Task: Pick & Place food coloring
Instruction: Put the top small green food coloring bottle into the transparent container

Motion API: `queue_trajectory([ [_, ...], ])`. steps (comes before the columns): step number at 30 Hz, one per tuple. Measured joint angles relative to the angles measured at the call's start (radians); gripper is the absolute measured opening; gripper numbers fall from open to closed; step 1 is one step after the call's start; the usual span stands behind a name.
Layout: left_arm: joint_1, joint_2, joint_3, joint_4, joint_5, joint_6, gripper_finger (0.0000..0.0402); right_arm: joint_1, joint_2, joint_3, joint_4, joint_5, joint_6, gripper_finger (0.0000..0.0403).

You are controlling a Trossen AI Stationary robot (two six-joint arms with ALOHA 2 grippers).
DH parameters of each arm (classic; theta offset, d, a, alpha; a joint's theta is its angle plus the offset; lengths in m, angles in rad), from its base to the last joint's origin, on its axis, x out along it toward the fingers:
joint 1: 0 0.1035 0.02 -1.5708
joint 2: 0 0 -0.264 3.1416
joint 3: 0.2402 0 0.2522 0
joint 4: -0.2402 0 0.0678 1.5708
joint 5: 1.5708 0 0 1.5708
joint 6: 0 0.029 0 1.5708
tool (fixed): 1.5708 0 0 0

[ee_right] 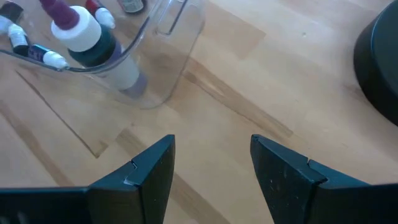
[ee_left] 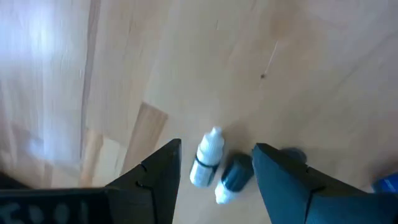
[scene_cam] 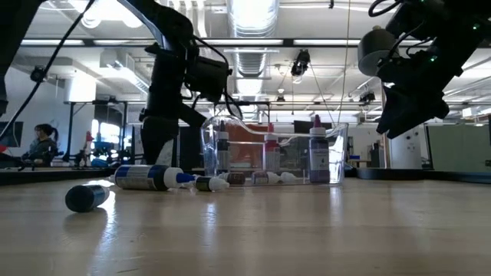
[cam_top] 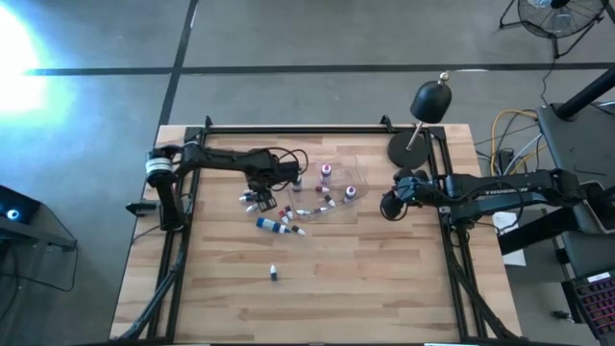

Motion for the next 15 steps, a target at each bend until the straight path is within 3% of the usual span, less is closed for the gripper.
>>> queue_trajectory([
  [15,0.022,-0.047,-0.080,0.011,0.002,0.136,0.0172,0.000,0.000,0.001,-0.001,-0.001,0.039,0.0203],
])
